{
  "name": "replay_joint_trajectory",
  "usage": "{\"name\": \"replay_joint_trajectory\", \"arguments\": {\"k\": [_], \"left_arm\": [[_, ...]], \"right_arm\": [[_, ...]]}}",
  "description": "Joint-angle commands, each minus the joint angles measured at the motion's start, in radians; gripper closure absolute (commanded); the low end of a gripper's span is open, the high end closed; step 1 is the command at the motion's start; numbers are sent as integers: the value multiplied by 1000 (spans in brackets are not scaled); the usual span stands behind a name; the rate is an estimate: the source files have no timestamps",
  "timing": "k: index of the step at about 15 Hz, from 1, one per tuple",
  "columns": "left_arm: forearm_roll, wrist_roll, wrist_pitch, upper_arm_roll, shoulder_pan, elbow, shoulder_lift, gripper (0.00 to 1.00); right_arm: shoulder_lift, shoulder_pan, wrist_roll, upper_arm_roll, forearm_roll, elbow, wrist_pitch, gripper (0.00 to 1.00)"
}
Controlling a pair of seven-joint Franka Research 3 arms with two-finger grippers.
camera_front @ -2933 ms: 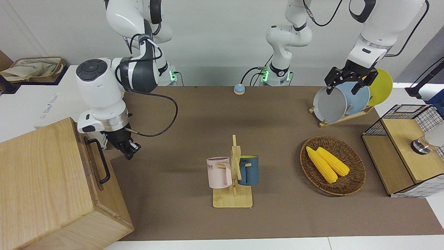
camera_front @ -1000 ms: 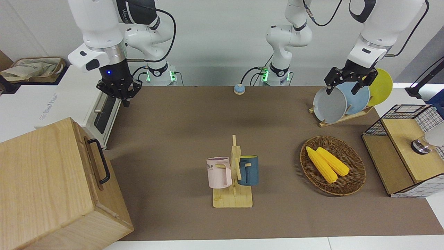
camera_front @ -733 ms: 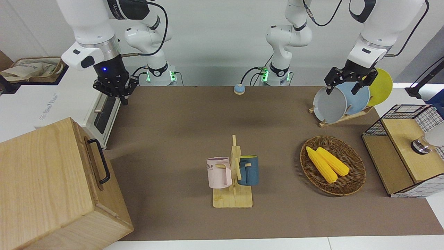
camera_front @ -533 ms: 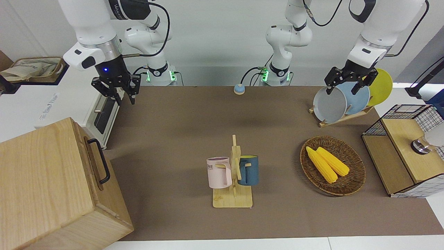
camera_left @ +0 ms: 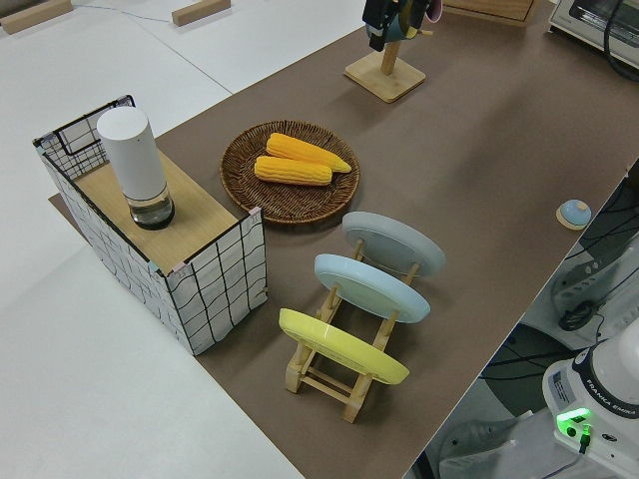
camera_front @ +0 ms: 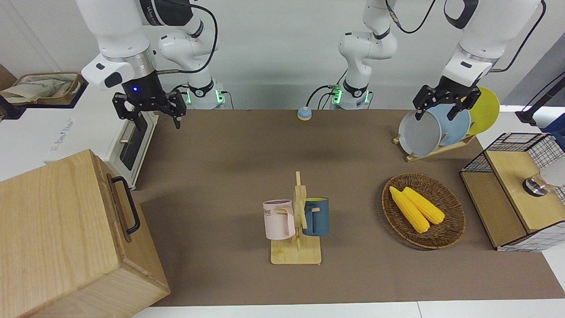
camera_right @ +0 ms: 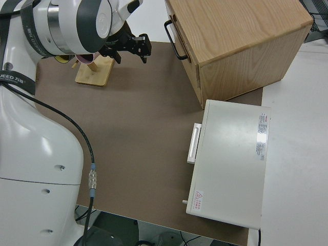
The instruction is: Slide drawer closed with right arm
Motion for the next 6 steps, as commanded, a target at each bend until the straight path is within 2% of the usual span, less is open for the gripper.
{"name": "replay_joint_trajectory", "arguments": {"k": [1, 6], "left_arm": [[12, 7, 0, 17, -17, 20, 13, 5], [12, 7, 0, 17, -17, 22, 13, 2]], "right_arm": [[-8, -9, 14, 9, -11, -7, -8, 17], [-8, -14, -2, 6, -4, -7, -8, 17]]}}
